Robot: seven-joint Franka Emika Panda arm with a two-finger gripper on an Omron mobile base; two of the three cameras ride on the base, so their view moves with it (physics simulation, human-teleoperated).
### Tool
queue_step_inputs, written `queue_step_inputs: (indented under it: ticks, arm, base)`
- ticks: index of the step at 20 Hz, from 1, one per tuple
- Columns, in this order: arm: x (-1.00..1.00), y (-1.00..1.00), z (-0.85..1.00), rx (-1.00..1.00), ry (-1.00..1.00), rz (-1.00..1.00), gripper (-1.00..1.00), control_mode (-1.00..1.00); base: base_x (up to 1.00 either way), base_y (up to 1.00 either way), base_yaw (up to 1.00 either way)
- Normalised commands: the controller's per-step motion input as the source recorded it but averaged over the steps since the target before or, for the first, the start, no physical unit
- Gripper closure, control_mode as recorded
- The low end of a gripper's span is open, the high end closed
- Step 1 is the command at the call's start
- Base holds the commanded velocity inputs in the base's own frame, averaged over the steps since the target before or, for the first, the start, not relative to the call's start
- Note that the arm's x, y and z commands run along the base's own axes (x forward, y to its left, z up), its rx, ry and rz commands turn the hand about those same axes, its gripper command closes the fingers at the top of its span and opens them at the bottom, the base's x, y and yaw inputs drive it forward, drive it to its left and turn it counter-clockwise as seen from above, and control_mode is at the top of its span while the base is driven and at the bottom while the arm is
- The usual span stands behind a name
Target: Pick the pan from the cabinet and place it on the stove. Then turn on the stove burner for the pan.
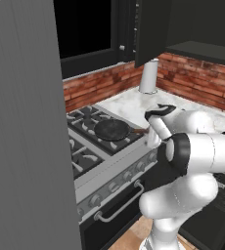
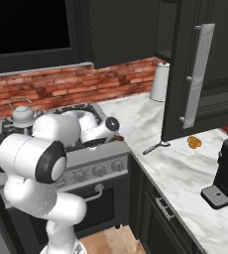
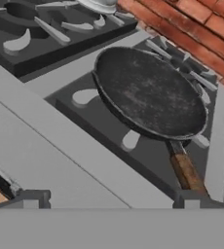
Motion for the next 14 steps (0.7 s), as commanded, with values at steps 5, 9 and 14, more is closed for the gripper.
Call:
queue_step_inputs:
  ticks: [5, 9, 14]
  arm:
    - [-0.77, -0.12, -0.06, 0.02, -0.06, -0.02, -1.0, -1.0]
    - [-0.32, 0.0, -0.08, 0.0, -0.02, -0.01, -1.0, -1.0]
    - [-0.21, -0.15, -0.03, 0.02, -0.02, -0.02, -1.0, -1.0]
  base:
    - [0.0, 0.0, 0.0]
    - [0.0, 0.0, 0.0]
    - [0.0, 0.0, 0.0]
